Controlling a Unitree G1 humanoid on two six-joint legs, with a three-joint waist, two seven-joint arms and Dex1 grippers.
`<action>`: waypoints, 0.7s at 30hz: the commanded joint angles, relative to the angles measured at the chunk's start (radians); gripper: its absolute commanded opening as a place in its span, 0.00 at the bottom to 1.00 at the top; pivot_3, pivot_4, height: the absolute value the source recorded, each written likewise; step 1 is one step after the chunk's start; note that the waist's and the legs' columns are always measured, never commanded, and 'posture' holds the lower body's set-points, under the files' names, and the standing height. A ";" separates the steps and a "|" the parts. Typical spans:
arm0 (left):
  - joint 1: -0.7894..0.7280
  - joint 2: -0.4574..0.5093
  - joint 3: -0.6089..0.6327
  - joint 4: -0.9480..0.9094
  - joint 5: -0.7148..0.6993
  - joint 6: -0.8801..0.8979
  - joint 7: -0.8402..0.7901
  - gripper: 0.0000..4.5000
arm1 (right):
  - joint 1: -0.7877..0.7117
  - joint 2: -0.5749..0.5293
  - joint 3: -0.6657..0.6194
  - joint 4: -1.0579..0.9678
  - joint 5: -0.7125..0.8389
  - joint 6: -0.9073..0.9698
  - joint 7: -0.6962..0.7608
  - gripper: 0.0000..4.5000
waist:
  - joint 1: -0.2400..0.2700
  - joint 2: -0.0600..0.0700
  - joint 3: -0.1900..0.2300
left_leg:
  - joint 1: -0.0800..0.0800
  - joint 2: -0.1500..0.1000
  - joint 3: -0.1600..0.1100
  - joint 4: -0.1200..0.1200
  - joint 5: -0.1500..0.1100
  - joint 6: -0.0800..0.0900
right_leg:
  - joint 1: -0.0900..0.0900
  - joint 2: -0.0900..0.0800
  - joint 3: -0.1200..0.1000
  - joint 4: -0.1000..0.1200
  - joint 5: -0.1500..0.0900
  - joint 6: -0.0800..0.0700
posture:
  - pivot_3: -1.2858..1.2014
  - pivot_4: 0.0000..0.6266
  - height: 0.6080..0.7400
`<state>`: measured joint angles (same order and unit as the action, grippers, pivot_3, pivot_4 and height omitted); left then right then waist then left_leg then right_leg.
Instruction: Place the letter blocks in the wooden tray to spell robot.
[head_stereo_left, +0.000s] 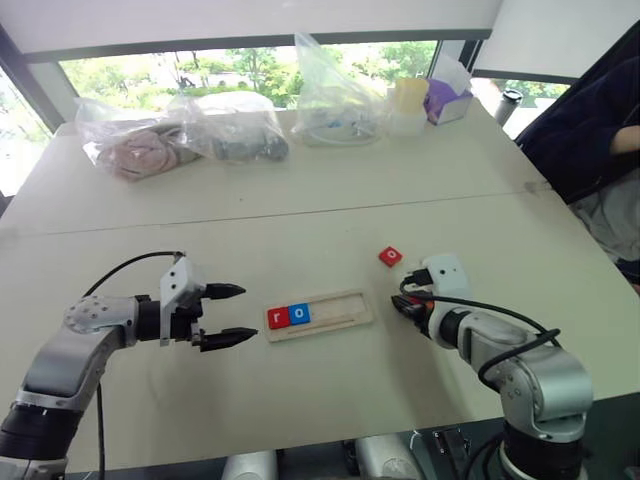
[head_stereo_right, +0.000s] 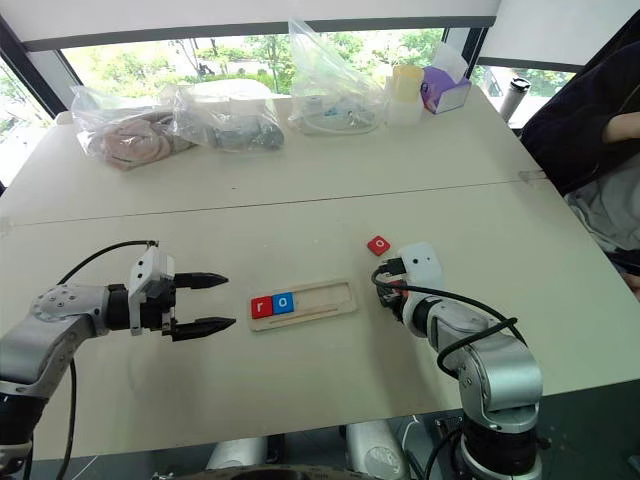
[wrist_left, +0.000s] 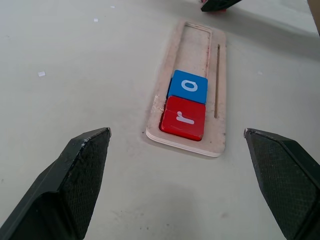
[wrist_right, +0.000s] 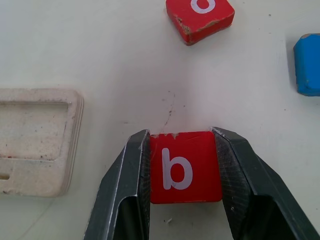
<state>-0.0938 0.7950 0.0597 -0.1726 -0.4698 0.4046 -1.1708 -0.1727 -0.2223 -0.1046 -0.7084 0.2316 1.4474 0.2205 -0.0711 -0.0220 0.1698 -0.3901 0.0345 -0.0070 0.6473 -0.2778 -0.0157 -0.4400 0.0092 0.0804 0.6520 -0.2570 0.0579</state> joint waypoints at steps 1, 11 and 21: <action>-0.013 0.012 0.016 -0.038 -0.013 0.003 0.005 1.00 | -0.014 -0.032 0.012 0.000 0.024 -0.040 0.028 0.50 | 0.000 0.000 0.000 | 0.000 0.000 0.000 0.000 0.000 0.000 | 0.000 0.000 0.000 0.000 0.000 0.000 | 0.52 0.24 1.00; -0.027 0.011 0.011 -0.042 -0.012 0.013 0.009 1.00 | 0.022 -0.698 0.107 0.234 0.028 -0.865 0.720 0.91 | 0.004 -0.002 0.005 | 0.000 -0.003 -0.001 0.000 0.000 0.000 | 0.003 -0.003 -0.002 -0.003 -0.003 0.007 | 0.52 0.24 1.00; -0.027 0.011 0.016 -0.072 -0.022 0.025 0.014 1.00 | -0.157 -0.690 0.230 0.710 -0.011 -1.250 1.036 0.91 | 0.004 -0.004 0.009 | 0.002 -0.003 0.000 0.003 0.000 0.000 | 0.005 -0.002 -0.001 -0.001 0.002 0.005 | 0.52 0.24 1.00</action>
<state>-0.1167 0.7957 0.0589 -0.2111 -0.4712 0.4294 -1.1555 -0.3078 -0.9193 0.1156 -0.0330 0.2351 0.2468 1.2290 -0.0672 -0.0260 0.1788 -0.3880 0.0317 -0.0074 0.6501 -0.2778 -0.0154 -0.4348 0.0068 0.0792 0.6509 -0.2549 0.0635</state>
